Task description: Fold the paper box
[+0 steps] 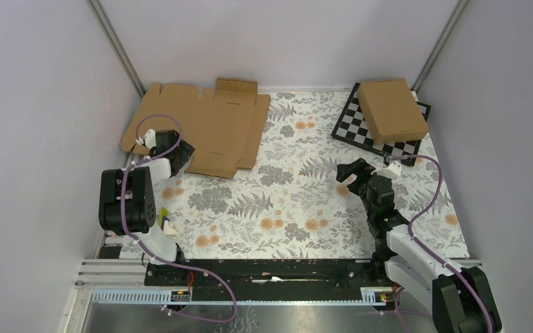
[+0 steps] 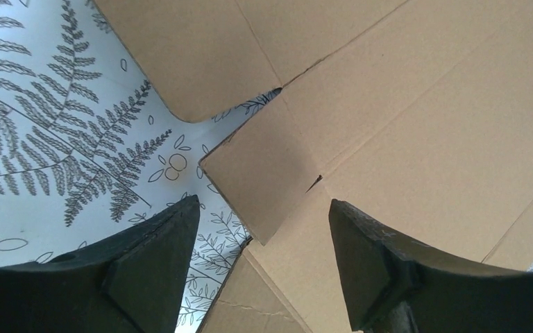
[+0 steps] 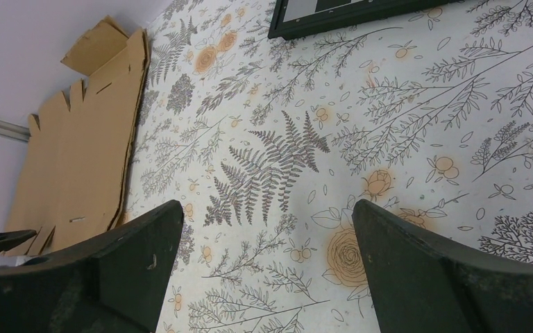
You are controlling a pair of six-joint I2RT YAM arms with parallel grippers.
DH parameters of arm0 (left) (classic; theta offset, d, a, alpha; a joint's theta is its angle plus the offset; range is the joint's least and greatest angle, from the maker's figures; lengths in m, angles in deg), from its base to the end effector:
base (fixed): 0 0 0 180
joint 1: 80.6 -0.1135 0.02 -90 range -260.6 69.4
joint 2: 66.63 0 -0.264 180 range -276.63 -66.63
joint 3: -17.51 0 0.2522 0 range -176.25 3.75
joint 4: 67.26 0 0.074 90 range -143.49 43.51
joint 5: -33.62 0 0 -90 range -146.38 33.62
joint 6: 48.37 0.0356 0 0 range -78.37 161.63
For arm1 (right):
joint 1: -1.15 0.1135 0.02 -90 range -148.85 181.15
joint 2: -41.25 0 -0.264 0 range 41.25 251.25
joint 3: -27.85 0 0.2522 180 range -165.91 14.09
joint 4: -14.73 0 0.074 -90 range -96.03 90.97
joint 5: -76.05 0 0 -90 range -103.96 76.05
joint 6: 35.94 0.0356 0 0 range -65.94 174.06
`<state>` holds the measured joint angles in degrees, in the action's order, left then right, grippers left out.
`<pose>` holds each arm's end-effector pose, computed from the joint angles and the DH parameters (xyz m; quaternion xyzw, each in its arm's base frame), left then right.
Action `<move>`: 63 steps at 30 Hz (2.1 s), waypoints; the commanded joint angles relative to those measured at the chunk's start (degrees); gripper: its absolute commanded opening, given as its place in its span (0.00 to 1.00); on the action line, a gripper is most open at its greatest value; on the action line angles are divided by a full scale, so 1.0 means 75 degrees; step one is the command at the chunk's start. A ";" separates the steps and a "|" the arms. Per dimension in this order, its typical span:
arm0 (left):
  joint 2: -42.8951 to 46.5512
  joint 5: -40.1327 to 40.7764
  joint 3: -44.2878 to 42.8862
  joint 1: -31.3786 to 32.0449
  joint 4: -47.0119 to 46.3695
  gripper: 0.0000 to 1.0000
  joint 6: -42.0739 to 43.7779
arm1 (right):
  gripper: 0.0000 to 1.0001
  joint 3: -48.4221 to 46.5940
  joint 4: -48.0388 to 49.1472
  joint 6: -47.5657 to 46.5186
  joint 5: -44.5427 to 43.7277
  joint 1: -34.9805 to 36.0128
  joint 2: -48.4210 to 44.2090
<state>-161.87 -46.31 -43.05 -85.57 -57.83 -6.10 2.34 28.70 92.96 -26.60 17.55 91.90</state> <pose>0.3280 0.0348 0.1570 -0.4378 0.8068 -0.0663 0.3911 0.1822 0.0455 0.1894 0.2184 0.7395 0.2175 0.5985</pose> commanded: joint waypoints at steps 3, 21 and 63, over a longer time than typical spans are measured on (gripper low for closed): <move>-0.0151 -0.0473 -0.0325 -0.0092 -0.0684 0.72 -0.0012 | 1.00 0.0019 0.0413 -0.0008 -0.0184 0.0016 0.0033; -0.0024 -0.0667 -0.0499 -0.0075 -0.0454 0.80 0.0064 | 1.00 -0.0036 0.0522 0.0012 -0.0084 0.0016 0.0348; 0.0538 -0.0862 -0.0381 -0.0014 -0.0316 0.86 -0.0502 | 0.99 -0.0073 0.0534 0.0035 -0.0028 0.0016 0.0441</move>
<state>-161.26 -52.08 -44.67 -85.88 -57.90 -8.68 2.39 30.07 92.94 -26.49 17.55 94.92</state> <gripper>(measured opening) 0.861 0.990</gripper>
